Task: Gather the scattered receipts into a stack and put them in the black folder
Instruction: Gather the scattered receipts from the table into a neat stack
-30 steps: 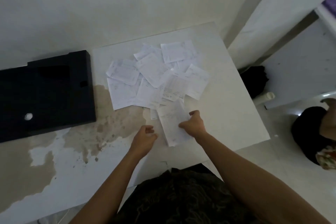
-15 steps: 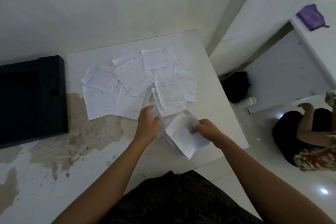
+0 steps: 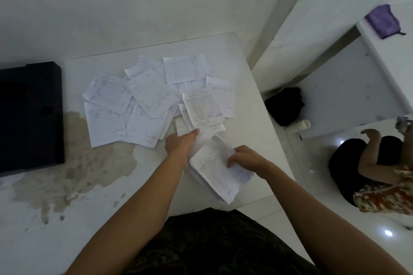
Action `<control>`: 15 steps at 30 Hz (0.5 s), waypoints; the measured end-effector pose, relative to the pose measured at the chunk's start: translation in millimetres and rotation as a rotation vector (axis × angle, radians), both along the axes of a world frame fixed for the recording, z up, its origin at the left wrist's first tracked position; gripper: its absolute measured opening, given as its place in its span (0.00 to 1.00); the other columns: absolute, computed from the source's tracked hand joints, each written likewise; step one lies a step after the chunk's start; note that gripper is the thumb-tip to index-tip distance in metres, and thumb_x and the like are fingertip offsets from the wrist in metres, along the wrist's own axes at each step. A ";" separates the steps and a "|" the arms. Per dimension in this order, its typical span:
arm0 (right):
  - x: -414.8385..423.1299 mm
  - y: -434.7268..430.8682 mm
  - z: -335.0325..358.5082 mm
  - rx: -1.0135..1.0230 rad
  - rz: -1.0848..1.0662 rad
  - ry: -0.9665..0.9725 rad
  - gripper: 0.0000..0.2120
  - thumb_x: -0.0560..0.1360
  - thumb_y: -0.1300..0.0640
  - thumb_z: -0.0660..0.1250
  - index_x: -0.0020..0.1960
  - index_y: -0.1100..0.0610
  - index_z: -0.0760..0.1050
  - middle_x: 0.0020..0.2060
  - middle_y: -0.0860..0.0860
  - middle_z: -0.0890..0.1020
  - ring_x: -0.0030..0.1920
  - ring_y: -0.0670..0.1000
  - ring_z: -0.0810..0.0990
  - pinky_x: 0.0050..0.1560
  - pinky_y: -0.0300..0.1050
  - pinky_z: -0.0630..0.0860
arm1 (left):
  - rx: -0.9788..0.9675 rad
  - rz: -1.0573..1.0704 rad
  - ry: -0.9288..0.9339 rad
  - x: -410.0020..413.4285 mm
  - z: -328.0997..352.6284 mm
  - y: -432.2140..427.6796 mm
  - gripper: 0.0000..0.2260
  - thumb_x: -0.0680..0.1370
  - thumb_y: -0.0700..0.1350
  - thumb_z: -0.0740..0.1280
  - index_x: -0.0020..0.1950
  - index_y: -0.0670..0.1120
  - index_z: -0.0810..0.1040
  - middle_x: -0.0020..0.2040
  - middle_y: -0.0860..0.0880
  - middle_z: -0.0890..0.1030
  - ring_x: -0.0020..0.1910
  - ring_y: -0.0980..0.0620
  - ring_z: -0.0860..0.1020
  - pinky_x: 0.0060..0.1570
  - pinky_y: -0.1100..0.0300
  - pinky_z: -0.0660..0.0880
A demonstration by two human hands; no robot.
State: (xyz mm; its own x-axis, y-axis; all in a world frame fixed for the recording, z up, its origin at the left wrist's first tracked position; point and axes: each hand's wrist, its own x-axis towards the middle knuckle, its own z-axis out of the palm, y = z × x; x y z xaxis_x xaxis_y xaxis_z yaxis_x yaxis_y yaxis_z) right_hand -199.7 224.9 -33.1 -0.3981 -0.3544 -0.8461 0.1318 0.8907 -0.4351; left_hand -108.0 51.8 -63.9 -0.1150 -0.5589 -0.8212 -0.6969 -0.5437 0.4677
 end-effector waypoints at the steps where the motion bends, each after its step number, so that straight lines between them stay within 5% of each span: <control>1: -1.4 0.3 0.5 0.005 0.023 -0.008 0.05 0.70 0.61 0.68 0.45 0.60 0.78 0.46 0.54 0.79 0.49 0.55 0.78 0.46 0.44 0.74 | 0.012 0.004 -0.004 -0.2 -2.2 -0.6 0.32 0.61 0.56 0.79 0.58 0.40 0.79 0.57 0.43 0.82 0.53 0.44 0.81 0.54 0.50 0.79; 8: -28.0 30.2 3.4 -0.045 -0.239 0.050 0.10 0.55 0.56 0.66 0.34 0.59 0.78 0.34 0.54 0.79 0.37 0.56 0.76 0.37 0.44 0.71 | -0.027 0.033 0.043 23.0 -12.1 -6.2 0.21 0.69 0.46 0.75 0.60 0.41 0.79 0.57 0.42 0.82 0.53 0.43 0.80 0.53 0.50 0.78; 15: -44.1 -12.3 -10.0 -0.227 -0.441 0.131 0.23 0.58 0.53 0.67 0.50 0.61 0.80 0.46 0.58 0.82 0.43 0.55 0.80 0.40 0.43 0.73 | 0.022 0.002 0.096 31.2 -15.2 -9.2 0.18 0.71 0.41 0.75 0.59 0.40 0.80 0.57 0.43 0.82 0.48 0.46 0.79 0.47 0.56 0.76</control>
